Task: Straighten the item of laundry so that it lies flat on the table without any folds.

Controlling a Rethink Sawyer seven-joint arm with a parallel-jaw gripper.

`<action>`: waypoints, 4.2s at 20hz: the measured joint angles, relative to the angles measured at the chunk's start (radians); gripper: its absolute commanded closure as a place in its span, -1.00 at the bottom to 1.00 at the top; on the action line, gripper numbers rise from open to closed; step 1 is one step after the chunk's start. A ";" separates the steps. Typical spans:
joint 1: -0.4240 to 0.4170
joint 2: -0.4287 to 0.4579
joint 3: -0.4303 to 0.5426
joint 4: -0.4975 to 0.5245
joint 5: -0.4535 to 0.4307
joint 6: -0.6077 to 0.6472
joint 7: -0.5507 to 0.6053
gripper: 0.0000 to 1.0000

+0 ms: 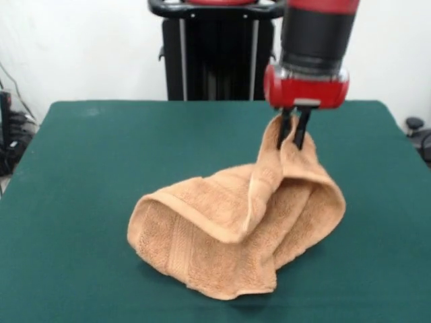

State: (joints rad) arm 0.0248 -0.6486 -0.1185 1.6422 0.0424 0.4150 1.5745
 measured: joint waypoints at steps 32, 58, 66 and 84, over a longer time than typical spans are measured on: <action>-0.404 -0.051 0.123 0.389 -0.385 -0.708 0.000 1.00; -0.198 0.391 -0.071 0.708 -0.077 -1.910 0.097 1.00; -0.197 0.503 -0.060 0.715 0.041 -2.060 0.215 1.00; -0.115 0.147 -0.064 0.816 0.112 -1.763 0.249 1.00</action>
State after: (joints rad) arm -0.0897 -0.5014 -0.1829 2.4580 0.1543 -1.3479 1.8239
